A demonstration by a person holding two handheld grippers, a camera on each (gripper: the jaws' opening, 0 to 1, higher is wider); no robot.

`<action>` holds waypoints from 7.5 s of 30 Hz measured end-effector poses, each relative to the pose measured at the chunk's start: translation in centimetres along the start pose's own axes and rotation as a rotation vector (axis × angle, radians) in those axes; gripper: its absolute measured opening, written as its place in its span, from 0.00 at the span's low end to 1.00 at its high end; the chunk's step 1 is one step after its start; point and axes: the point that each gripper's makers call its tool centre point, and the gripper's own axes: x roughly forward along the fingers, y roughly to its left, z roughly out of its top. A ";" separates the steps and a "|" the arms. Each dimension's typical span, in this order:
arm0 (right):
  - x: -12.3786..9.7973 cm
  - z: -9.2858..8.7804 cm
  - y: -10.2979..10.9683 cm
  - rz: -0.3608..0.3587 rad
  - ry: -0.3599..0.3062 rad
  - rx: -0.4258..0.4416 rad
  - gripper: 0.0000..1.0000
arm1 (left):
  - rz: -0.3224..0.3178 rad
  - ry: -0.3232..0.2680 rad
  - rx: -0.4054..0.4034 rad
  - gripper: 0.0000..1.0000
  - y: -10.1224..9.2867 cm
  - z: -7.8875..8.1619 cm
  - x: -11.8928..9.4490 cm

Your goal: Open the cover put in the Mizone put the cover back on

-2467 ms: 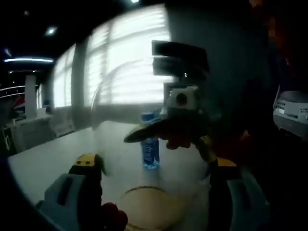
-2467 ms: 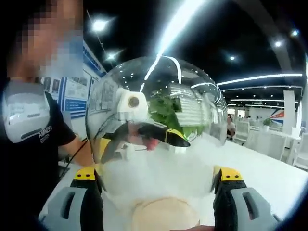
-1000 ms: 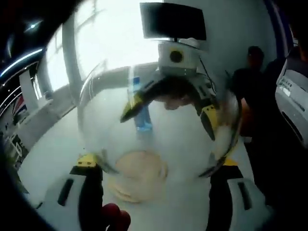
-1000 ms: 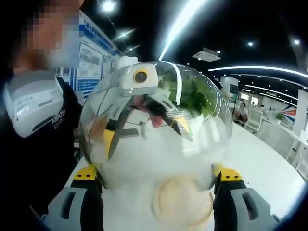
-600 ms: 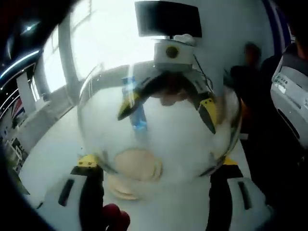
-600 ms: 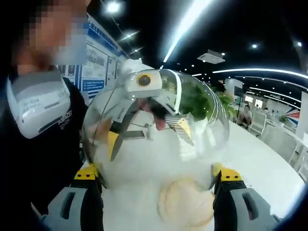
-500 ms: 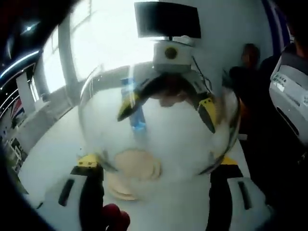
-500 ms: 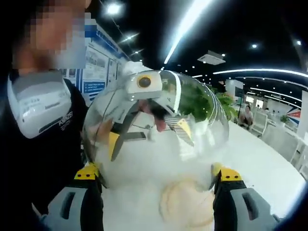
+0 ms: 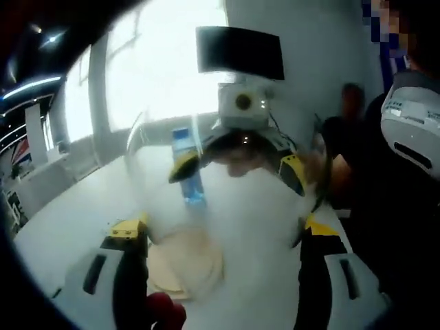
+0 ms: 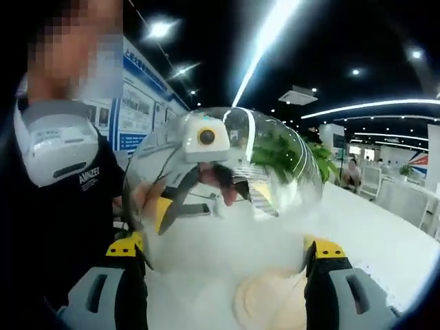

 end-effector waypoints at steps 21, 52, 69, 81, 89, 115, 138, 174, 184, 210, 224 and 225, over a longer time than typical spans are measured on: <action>0.0 0.8 1.5 -0.029 -0.123 -0.010 0.89 | 0.017 -0.104 -0.013 0.77 -1.4 0.2 -0.4; -0.2 1.3 6.0 -0.032 -0.167 -0.015 0.89 | 0.036 -0.134 -0.026 0.78 -5.7 0.2 -1.4; 0.2 1.0 8.1 -0.015 -0.202 0.071 0.89 | 0.035 -0.183 -0.112 0.78 -7.5 -0.3 -2.3; 0.0 1.1 9.2 -0.023 -0.243 0.067 0.89 | 0.038 -0.226 -0.112 0.79 -9.0 -0.1 -2.8; -0.1 1.3 9.7 -0.025 -0.266 0.066 0.89 | 0.040 -0.239 -0.114 0.79 -9.4 -0.1 -3.1; -3.9 0.0 9.8 -0.109 -0.351 0.012 0.73 | 0.146 -0.226 -0.099 0.70 -9.2 -1.8 -5.8; -6.7 -1.4 10.4 -0.259 -0.386 0.024 0.43 | 0.405 -0.339 -0.185 0.32 -6.1 -3.3 -12.7; -13.7 -7.2 1.4 -0.844 -0.247 0.116 0.21 | 0.517 -0.294 -0.137 0.30 2.0 -5.1 -9.1; -15.2 -7.8 -1.1 -0.959 -0.189 0.099 0.20 | 0.479 -0.330 -0.200 0.26 4.4 -5.1 -7.5; -17.9 -10.7 -3.5 -1.160 -0.211 0.158 0.20 | 0.491 -0.335 -0.207 0.32 4.6 -7.3 -6.1; -16.9 -11.2 -3.5 -1.142 -0.197 0.189 0.18 | 0.516 -0.350 -0.239 0.28 6.0 -8.0 -7.2; -16.9 -11.2 -3.5 -1.139 -0.203 0.199 0.18 | 0.514 -0.349 -0.246 0.28 6.1 -8.1 -7.2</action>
